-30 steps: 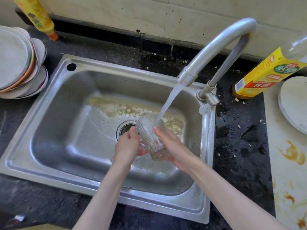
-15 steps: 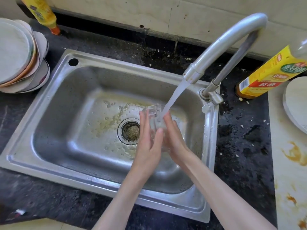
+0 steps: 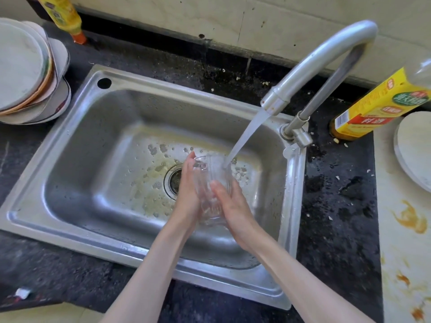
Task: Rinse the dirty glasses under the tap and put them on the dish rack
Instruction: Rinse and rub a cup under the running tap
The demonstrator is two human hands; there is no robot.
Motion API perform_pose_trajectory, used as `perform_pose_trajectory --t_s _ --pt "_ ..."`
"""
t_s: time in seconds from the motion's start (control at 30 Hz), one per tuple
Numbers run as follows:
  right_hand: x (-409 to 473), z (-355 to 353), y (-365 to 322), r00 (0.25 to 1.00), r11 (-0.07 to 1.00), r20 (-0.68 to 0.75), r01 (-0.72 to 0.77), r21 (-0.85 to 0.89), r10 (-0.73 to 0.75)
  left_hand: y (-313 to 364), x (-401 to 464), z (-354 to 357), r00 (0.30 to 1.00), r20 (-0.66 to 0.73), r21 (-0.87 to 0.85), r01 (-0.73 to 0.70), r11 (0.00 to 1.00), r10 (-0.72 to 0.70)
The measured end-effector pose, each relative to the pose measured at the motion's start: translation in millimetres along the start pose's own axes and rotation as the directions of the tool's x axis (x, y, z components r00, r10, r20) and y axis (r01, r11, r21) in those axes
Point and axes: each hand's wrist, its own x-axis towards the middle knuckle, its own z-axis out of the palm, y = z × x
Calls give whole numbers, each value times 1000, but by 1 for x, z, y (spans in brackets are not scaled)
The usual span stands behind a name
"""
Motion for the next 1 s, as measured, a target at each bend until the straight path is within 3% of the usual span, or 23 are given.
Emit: perform_pose_trajectory --t_s 0.13,0.2,0.3,0.37,0.53,0.63,0.7,0.77,0.83,0.9,1.0 --pt "13 -6 -8 995 971 -84 -41 235 62 -9 -23 14 990 114 173 -104 979 85" --pt "9 -7 -7 999 974 -17 -37 221 42 -9 -16 8 992 82 158 -110 981 98" --pt "-2 -7 -3 985 968 162 -102 229 66 -13 11 -8 998 44 142 28 989 -34" --pt "-5 -9 -5 966 960 238 -154 234 97 -19 16 -10 997 63 138 36 990 -45" --pt "-7 -8 -13 994 992 105 -26 -123 39 0 -14 0 983 -67 134 -159 978 169" --pt "-16 -8 -15 995 999 103 6 -33 -3 5 -22 7 939 -105 262 -292 920 328" --pt "-22 -5 -17 990 995 102 96 -25 -93 6 -19 10 932 -96 312 -305 900 349" --pt "-18 -2 -13 989 987 14 147 -60 -147 5 -17 11 934 -79 338 -303 891 348" --pt "-15 0 -19 977 987 -142 161 17 -157 3 -22 14 902 -9 370 -398 840 431" --pt "-11 -3 -21 968 972 -236 127 196 -79 -2 -27 16 869 79 428 -473 770 489" --pt "-9 -10 -22 973 927 -228 44 373 46 -12 -30 13 824 189 516 -546 660 534"
